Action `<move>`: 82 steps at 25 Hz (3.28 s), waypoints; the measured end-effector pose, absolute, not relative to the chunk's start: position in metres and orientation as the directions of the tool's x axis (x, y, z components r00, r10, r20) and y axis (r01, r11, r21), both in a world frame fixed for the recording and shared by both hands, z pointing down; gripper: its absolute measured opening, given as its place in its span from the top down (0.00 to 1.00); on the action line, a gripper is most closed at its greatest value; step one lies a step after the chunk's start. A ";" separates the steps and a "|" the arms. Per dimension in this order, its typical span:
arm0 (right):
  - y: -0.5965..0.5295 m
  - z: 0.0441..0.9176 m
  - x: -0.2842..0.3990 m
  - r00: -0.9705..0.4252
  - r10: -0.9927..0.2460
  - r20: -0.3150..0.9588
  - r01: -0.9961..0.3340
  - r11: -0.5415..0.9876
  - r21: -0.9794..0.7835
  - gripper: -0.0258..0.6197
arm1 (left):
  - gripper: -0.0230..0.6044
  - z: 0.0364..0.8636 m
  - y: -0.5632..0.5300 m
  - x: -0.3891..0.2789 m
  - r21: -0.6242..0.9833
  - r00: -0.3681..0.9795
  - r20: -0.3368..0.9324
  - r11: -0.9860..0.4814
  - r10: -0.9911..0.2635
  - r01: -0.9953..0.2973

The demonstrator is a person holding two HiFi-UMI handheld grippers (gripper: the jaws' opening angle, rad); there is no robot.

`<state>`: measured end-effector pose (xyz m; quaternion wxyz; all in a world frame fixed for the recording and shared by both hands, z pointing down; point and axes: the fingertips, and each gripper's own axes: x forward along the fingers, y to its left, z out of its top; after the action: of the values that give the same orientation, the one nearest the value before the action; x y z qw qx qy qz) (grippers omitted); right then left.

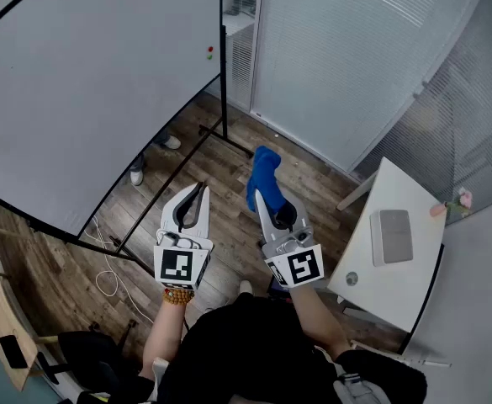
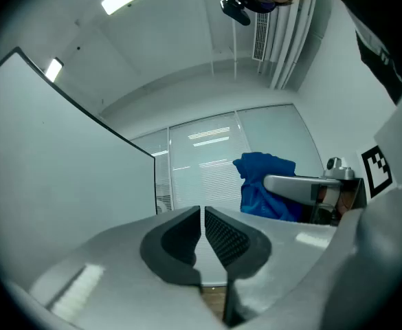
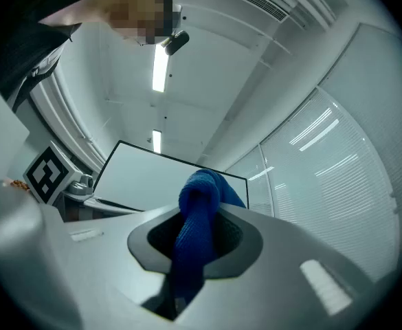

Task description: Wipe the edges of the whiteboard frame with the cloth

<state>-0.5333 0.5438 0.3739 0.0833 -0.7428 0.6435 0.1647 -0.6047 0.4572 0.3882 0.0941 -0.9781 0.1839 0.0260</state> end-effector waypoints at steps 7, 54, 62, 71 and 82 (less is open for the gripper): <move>0.529 0.383 -0.473 0.082 -0.928 -0.363 -0.996 -0.088 -0.001 0.84 | 0.94 0.399 0.448 -0.549 -0.144 0.932 -0.076 -0.921 -0.354 -0.362; 0.013 0.332 0.038 -0.345 -0.867 -0.359 -0.938 0.327 0.111 0.84 | 0.95 0.420 -0.019 -0.047 -0.103 0.819 0.040 -0.818 -0.572 -0.566; -0.102 0.263 0.051 -0.443 -0.766 -0.466 -0.895 0.404 0.188 0.84 | 0.95 0.412 -0.102 -0.057 -0.131 0.744 0.021 -0.740 -0.668 -0.660; -0.188 0.169 0.070 -0.517 -0.605 -0.605 -0.828 0.533 0.175 0.84 | 0.95 0.396 -0.154 -0.048 -0.181 0.715 0.003 -0.703 -0.699 -0.687; -0.262 0.078 0.080 -0.674 -0.346 -0.653 -0.584 0.790 0.184 0.83 | 0.95 0.395 -0.191 -0.018 -0.161 0.586 -0.017 -0.576 -0.810 -0.801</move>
<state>0.0804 -0.2617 0.0775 0.3088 -0.2601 0.8944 0.1927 -0.0182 -0.1910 0.3946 0.0755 -0.8873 0.4539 -0.0293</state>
